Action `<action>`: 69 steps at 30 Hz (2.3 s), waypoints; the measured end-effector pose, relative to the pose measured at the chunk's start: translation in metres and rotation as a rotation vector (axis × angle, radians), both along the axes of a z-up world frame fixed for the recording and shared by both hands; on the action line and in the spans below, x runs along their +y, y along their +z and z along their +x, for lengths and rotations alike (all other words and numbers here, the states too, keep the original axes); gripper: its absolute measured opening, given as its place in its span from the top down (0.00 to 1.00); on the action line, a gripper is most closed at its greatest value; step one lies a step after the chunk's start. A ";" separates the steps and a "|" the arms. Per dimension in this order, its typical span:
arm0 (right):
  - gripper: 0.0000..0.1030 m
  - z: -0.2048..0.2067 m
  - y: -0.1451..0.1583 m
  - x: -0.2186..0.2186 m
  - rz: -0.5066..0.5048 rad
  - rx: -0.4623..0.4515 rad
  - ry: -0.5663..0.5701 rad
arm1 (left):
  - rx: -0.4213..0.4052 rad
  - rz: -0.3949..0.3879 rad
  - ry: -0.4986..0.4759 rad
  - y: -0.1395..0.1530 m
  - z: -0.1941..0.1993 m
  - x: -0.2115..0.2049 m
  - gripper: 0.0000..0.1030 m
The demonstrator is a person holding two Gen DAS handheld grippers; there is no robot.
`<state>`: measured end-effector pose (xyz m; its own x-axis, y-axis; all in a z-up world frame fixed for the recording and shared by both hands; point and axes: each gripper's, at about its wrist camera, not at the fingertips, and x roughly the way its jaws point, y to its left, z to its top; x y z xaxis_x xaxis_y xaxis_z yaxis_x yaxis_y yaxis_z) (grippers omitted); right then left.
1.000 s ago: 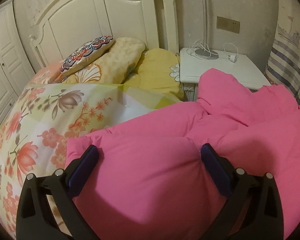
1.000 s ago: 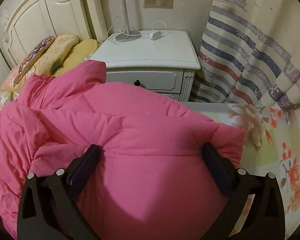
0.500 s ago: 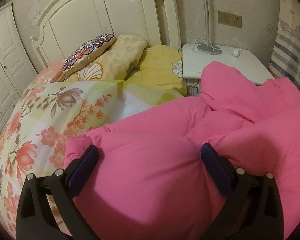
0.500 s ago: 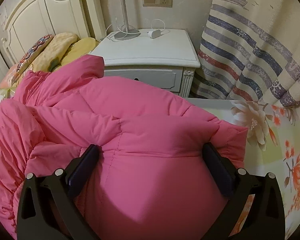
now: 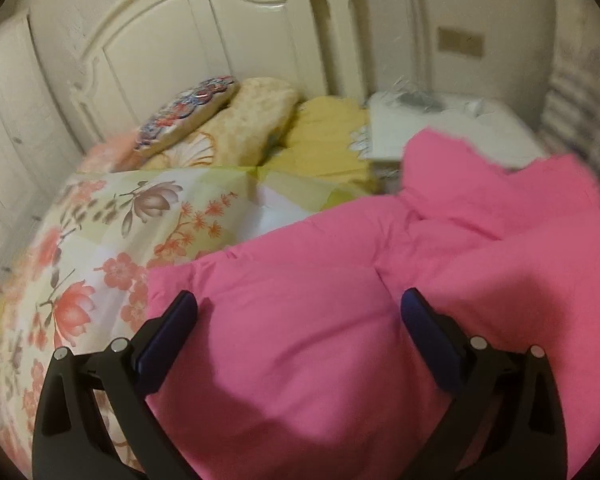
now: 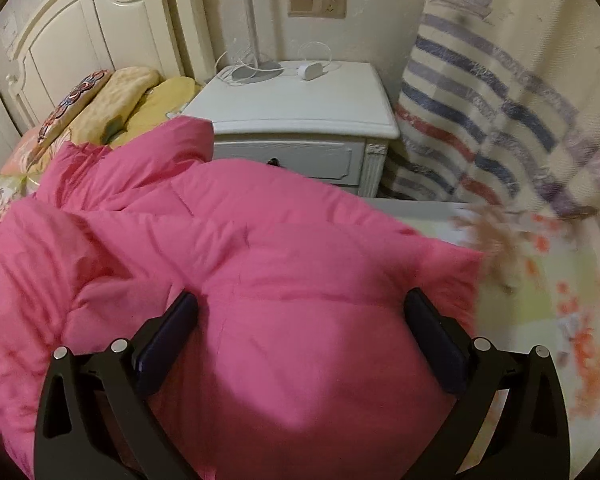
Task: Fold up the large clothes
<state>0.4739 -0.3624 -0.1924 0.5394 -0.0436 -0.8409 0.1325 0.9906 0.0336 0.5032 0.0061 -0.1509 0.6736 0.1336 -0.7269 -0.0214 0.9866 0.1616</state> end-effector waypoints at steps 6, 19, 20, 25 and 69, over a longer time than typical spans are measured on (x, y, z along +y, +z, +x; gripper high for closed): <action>0.04 -0.097 0.081 0.030 0.116 -0.220 0.100 | -0.118 -0.184 -0.095 0.062 -0.092 0.019 0.02; 0.04 -0.158 0.032 0.116 -0.054 -0.036 0.233 | 0.042 -0.081 -0.180 0.010 -0.172 -0.041 0.02; 0.04 -0.166 0.039 0.116 -0.059 -0.056 0.243 | 0.025 -0.086 -0.181 0.015 -0.178 -0.036 0.02; 0.04 -0.175 0.023 0.132 -0.028 -0.026 0.296 | 0.065 -0.096 -0.221 0.003 -0.190 -0.043 0.02; 0.04 -0.277 -0.006 0.159 -0.002 -0.066 0.430 | 0.101 -0.110 -0.181 -0.026 -0.279 0.016 0.02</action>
